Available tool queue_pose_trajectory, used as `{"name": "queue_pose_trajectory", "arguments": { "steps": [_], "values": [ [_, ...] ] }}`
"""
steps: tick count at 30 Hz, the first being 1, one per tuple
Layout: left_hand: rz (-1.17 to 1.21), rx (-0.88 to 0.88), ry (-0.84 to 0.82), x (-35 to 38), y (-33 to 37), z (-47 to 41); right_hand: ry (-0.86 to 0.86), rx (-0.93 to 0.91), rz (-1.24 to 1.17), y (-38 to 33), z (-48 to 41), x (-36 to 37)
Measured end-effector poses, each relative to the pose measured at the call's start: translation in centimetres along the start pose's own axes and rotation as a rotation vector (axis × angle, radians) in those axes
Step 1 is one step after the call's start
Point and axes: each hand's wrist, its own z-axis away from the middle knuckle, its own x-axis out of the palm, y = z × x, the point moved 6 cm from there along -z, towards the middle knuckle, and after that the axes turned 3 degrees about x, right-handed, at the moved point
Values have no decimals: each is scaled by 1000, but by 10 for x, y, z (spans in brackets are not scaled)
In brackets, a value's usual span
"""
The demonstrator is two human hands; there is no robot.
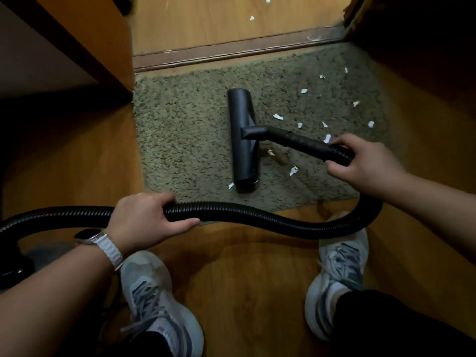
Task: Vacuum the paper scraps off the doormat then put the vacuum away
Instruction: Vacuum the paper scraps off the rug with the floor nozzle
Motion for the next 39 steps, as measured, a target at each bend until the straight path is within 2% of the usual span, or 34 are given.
{"name": "queue_pose_trajectory", "arguments": {
  "steps": [5,13,18,24,32,39],
  "values": [
    [-5,20,-28,9,8,-2,-28,-52,46,4,3,22],
    [-16,-16,-80,2,13,-7,14,0,-46,24,0,15],
    [-5,17,-84,3,22,-7,-35,-13,-30,37,8,22],
    [-12,27,-66,5,22,-8,-46,-110,6,28,10,25],
    [-53,96,-87,15,26,-5,-98,-395,138,-11,14,50],
    [-41,56,-86,12,25,-9,-16,-268,89,16,13,32]
  ]
}}
